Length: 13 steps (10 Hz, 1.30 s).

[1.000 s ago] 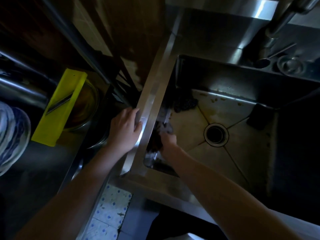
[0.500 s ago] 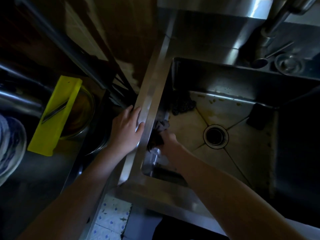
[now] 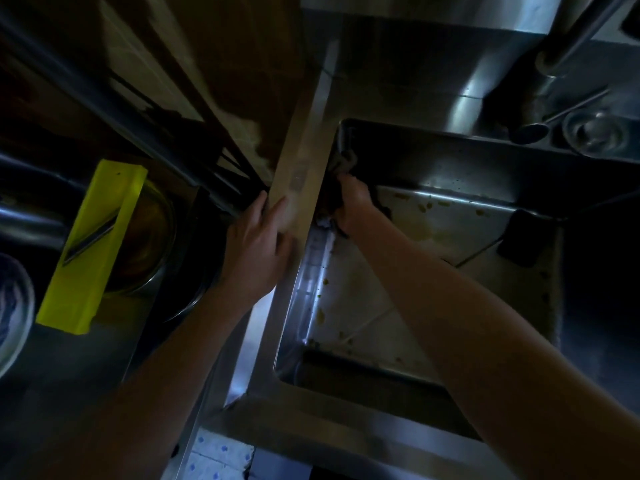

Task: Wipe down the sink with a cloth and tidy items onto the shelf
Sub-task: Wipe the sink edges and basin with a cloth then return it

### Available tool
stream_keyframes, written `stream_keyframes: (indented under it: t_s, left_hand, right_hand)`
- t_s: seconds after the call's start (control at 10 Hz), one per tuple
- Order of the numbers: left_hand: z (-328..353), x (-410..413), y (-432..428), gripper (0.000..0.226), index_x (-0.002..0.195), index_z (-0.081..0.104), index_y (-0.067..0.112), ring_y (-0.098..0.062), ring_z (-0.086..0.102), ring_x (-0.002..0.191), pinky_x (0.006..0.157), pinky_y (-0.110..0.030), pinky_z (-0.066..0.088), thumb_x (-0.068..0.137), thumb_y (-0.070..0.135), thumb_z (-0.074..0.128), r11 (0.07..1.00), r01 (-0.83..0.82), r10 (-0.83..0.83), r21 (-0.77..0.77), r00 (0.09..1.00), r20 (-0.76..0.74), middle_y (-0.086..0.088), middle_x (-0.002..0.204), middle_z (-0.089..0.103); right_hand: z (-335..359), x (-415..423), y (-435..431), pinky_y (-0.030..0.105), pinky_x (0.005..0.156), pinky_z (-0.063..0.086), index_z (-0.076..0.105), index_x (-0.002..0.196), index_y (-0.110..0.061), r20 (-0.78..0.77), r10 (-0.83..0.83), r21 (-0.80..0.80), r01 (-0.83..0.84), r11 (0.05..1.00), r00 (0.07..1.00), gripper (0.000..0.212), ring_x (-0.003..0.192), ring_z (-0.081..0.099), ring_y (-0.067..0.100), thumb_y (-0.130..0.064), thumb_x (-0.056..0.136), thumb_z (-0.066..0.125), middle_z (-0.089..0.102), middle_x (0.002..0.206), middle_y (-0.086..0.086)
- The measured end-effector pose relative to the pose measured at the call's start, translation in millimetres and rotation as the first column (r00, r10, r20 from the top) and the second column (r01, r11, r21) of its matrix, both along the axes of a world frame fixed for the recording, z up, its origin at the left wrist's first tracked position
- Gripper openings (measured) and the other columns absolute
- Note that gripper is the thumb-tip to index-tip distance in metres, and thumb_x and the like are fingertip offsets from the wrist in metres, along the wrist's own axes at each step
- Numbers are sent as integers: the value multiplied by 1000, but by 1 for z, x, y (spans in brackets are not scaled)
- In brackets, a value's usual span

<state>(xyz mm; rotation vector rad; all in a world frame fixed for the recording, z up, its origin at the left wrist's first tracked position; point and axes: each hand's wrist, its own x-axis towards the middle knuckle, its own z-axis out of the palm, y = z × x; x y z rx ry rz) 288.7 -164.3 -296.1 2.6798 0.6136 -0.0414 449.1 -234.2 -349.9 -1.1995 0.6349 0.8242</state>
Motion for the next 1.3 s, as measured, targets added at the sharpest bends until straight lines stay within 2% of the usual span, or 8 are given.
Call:
stream_keyframes:
  t_s: [0.1,0.3,0.4,0.5,0.6,0.8,1.0,1.3]
  left_hand:
    - [-3,4,-2,50,139,34,27,-34,29,135,106,-49,30,92,30,50,1000,-24,24,7,1000,6,-12,152,26]
    - [7,13,2,32,119,57,16,-41,55,110,89,-48,48,87,18,54,999,43,-44,6,998,55,-23,134,49]
    - [14,16,2,26,109,61,13,-41,61,91,76,-44,51,85,18,51,997,78,-79,15,993,92,-25,121,56]
    - [9,13,3,32,118,59,15,-42,60,101,84,-45,49,86,12,57,999,48,-49,11,996,75,-24,133,50]
    - [5,11,3,39,123,57,16,-44,58,107,89,-47,48,85,8,58,999,36,-37,13,996,85,-24,137,47]
    - [-5,9,6,42,131,51,22,-39,48,122,99,-45,43,90,8,51,1000,7,-5,-18,997,75,-16,144,41]
    - [-5,15,15,41,135,43,21,-30,48,121,101,-44,41,94,24,45,997,70,-71,15,991,109,-13,137,46]
    - [0,62,8,46,135,45,19,-35,40,128,102,-50,35,90,22,52,988,105,-108,117,994,26,-14,142,38]
  right_hand:
    - [-15,-22,-3,33,61,45,57,83,-5,0,61,-53,-61,997,998,23,65,53,26,-1,96,39,53,75,14]
    - [-58,-120,-34,35,94,45,48,132,-1,-36,413,-213,-411,886,910,37,117,55,30,-16,100,39,56,123,14]
    - [-68,-156,-44,36,98,46,52,127,3,-181,437,-252,-471,845,881,35,112,57,29,-15,99,38,59,113,10]
    - [-74,-174,-47,41,99,46,62,102,5,-308,385,-209,-457,865,870,27,116,56,38,-8,97,39,61,114,24]
    - [-66,-149,-37,34,89,47,58,110,3,-326,324,-187,-396,899,888,29,121,53,35,-10,100,34,57,121,20]
    - [-38,-61,-11,38,98,45,48,131,3,37,310,-223,-294,929,950,37,123,52,34,-10,99,36,53,134,21]
    - [-15,24,14,47,84,51,58,120,1,141,52,-98,-38,994,989,32,89,63,36,-5,95,39,64,87,18]
    - [-36,-58,-10,41,92,47,59,109,9,250,246,-246,-184,952,937,26,96,57,27,6,93,38,62,111,31]
